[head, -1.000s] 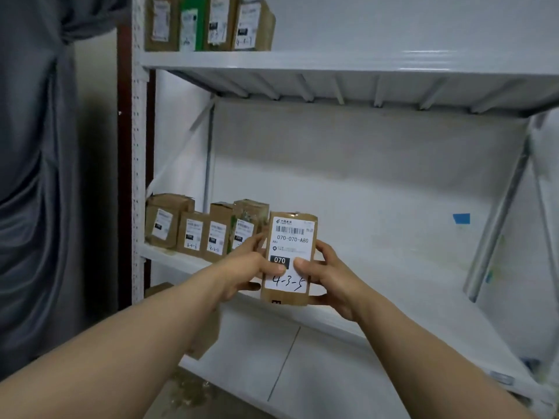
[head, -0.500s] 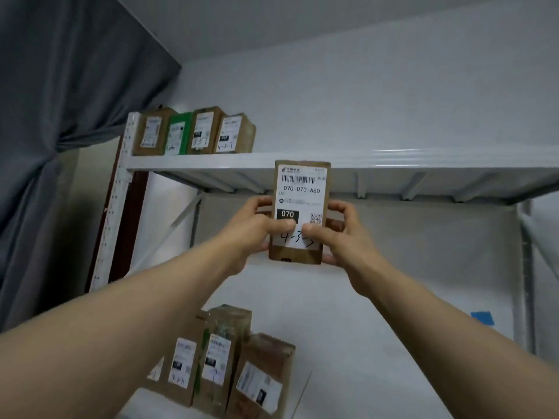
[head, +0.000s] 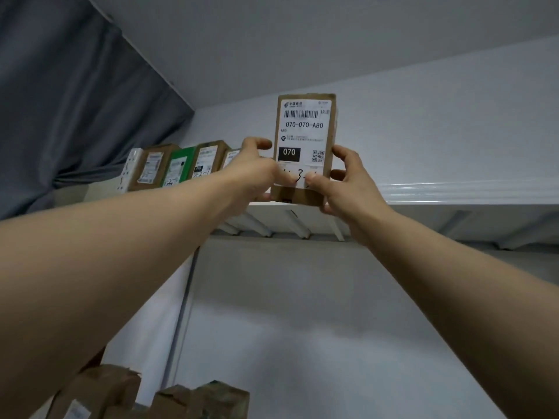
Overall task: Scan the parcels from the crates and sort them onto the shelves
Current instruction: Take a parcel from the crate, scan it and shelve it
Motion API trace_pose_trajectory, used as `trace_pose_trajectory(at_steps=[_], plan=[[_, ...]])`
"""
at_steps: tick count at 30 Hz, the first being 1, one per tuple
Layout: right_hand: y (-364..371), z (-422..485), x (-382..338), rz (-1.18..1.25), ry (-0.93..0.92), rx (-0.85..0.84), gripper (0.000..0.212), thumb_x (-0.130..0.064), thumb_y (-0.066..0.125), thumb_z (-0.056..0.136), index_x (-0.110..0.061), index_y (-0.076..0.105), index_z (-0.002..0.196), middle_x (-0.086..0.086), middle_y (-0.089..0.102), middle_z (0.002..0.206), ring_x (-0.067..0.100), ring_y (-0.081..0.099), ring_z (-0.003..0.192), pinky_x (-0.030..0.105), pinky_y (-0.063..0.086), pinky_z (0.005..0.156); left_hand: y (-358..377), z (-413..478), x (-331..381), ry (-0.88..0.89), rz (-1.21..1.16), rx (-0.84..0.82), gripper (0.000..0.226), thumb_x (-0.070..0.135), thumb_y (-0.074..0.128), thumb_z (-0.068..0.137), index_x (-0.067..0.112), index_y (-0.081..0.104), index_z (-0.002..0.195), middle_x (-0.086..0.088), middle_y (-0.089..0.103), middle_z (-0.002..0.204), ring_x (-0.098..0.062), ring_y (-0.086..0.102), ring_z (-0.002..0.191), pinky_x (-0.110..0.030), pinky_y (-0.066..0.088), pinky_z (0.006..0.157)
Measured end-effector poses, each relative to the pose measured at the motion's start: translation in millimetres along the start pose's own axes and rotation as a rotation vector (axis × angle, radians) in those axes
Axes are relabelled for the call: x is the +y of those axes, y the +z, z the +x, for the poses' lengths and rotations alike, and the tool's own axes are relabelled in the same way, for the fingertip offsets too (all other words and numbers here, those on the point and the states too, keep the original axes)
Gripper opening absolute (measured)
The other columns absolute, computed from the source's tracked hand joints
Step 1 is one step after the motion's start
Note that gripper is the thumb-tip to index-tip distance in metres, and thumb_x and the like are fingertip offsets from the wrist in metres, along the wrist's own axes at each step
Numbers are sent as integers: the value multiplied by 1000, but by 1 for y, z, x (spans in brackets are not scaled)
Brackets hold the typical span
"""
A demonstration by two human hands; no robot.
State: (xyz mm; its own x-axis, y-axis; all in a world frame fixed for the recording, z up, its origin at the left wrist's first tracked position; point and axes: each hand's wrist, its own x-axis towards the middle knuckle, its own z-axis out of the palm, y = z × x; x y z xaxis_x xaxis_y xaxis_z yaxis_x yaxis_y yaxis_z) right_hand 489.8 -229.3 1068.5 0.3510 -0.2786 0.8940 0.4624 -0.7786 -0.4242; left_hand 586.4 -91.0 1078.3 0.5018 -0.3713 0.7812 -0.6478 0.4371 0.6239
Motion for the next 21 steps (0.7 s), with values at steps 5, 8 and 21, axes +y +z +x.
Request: trace_pose_trajectory(at_steps=[5, 8, 21], plan=[[25, 50, 12, -79, -46, 43, 69, -23, 68, 95, -31, 31, 153, -2, 63, 131, 17, 65, 109, 42, 56, 96, -12, 55, -15, 91, 83, -7, 55, -1, 71, 88, 21, 43, 130, -4, 67, 116, -24, 68, 107, -45, 60, 90], [43, 84, 24, -141, -36, 71, 67, -24, 66, 97, -30, 30, 153, -1, 62, 133, 18, 65, 111, 43, 55, 98, -22, 95, -29, 120, 118, -8, 49, -1, 65, 93, 21, 44, 132, -6, 67, 121, -27, 67, 110, -44, 61, 90], [104, 178, 75, -660, -5, 155, 50, -29, 62, 96, -14, 42, 140, 6, 60, 133, 23, 57, 111, 39, 49, 91, -48, 223, -108, 234, 344, -1, 24, 2, 68, 92, 20, 61, 106, -5, 74, 107, -24, 70, 101, -42, 61, 88]])
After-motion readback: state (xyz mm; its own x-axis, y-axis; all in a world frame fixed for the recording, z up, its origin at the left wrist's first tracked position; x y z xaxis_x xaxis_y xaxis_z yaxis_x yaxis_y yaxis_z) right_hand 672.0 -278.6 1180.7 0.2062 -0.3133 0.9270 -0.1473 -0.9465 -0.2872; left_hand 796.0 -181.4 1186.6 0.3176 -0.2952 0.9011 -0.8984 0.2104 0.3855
